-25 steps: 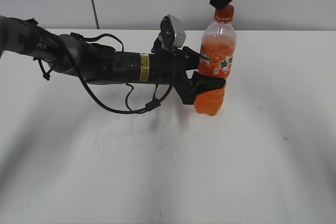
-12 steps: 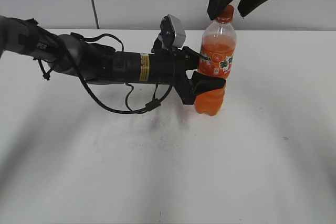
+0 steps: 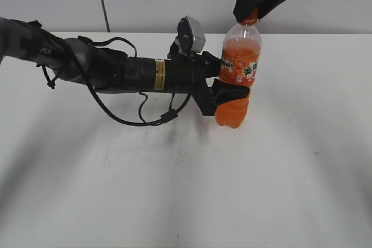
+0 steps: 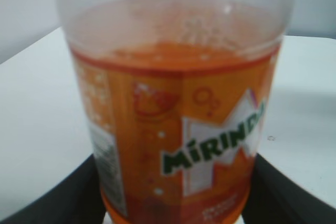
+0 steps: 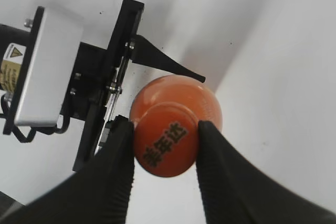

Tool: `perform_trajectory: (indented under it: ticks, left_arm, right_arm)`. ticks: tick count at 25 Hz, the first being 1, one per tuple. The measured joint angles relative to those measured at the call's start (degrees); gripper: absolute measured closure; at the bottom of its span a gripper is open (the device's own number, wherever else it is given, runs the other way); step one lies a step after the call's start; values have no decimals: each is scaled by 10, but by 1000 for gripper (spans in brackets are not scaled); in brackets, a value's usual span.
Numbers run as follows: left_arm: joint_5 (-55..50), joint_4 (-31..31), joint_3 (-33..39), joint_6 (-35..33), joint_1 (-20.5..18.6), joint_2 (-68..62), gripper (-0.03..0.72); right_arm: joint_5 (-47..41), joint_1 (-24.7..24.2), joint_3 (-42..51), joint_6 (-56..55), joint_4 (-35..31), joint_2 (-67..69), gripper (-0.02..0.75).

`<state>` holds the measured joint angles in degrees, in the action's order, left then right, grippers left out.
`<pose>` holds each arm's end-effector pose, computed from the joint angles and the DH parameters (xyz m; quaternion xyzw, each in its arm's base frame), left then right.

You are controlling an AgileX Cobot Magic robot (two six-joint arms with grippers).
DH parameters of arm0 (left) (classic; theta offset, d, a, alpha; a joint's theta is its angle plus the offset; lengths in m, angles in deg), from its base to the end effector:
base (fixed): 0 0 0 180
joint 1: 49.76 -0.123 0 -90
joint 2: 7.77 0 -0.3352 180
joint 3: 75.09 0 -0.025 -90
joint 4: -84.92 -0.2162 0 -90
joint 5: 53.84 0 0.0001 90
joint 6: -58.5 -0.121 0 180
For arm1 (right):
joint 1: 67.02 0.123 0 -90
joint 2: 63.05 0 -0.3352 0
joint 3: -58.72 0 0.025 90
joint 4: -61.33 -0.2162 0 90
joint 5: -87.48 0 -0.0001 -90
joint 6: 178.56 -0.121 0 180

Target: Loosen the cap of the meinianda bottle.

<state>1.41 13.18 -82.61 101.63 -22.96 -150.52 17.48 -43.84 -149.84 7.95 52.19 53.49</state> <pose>0.4105 -0.3131 0.1629 0.5036 0.5984 -0.3997 0.4781 0.3700 0.1781 0.3447 -0.2387 0.9490 0.1055 0.1770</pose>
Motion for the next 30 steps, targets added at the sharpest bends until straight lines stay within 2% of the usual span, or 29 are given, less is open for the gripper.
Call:
perform_trajectory:
  ticks: [4,7,10,15,18,23,25,30]
  left_arm:
    - [0,0,0,0,0,0,256]
    - [-1,1,0,0,0,0,256]
    - [-2,1,0,0,0,0,256]
    - [-2,1,0,0,0,0,256]
    - [-2,1,0,-1,0,0,256]
    - [-3,1,0,-1,0,0,256]
    - [-3,1,-1,-1,0,0,256]
    - [-3,1,-1,-1,0,0,256]
  right_arm:
    - [0,0,0,132,10,0,464]
    - [0,0,0,348,26,-1,466]
    - [0,1,0,502,35,-2,466]
    - [0,1,0,572,34,-2,466]
    - [1,1,0,563,34,-3,437]
    - [1,1,0,460,42,-17,218]
    - [1,1,0,375,40,-30,183]
    - [1,1,0,58,25,-46,194]
